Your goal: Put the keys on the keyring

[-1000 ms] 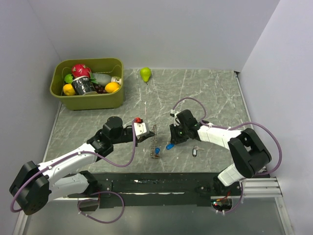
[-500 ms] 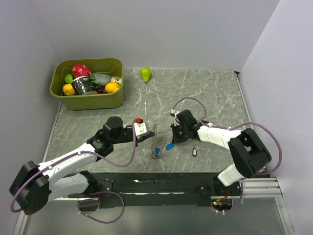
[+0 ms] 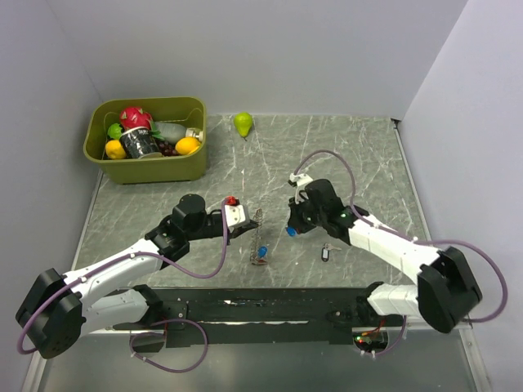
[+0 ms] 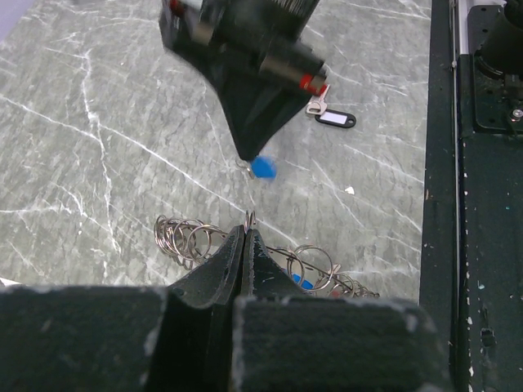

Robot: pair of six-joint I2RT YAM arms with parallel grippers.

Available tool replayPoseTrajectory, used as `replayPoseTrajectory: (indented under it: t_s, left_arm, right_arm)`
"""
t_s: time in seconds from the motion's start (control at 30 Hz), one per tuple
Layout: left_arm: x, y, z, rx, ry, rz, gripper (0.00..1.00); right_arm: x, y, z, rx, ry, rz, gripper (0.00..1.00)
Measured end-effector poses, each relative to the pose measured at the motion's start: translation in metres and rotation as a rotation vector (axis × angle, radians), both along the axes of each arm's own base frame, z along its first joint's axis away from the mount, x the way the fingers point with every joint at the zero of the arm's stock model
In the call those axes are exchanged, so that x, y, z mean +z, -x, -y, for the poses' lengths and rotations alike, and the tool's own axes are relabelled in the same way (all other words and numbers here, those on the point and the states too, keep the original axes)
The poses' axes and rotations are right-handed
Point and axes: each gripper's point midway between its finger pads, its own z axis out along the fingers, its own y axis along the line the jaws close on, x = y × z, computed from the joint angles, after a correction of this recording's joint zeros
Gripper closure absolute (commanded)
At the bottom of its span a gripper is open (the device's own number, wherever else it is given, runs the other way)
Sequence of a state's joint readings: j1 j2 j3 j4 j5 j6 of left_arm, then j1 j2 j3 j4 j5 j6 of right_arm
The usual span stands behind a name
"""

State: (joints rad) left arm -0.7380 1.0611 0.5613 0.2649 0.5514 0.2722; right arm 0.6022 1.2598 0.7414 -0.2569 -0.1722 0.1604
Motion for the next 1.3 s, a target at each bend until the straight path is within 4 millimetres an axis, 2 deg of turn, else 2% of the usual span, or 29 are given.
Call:
replayPoseTrajectory:
  t_s: [0.23, 0.7, 1.07, 1.3]
  left_arm:
    - [0.000, 0.000, 0.000, 0.000, -0.001, -0.001, 0.99]
    - [0.000, 0.000, 0.000, -0.001, -0.001, -0.001, 0.99]
    - [0.000, 0.002, 0.001, -0.007, -0.001, 0.000, 0.99]
    - [0.000, 0.001, 0.003, -0.008, 0.001, 0.000, 0.99]
  right_arm:
    - [0.035, 0.011, -0.004, 0.089, -0.097, 0.165, 1.00]
    - [0.087, 0.028, -0.013, 0.219, -0.242, 0.361, 1.00]
    - [0.107, 0.036, -0.021, 0.284, -0.310, 0.420, 1.00]
    - [0.107, 0.044, -0.030, 0.349, -0.342, 0.397, 1.00]
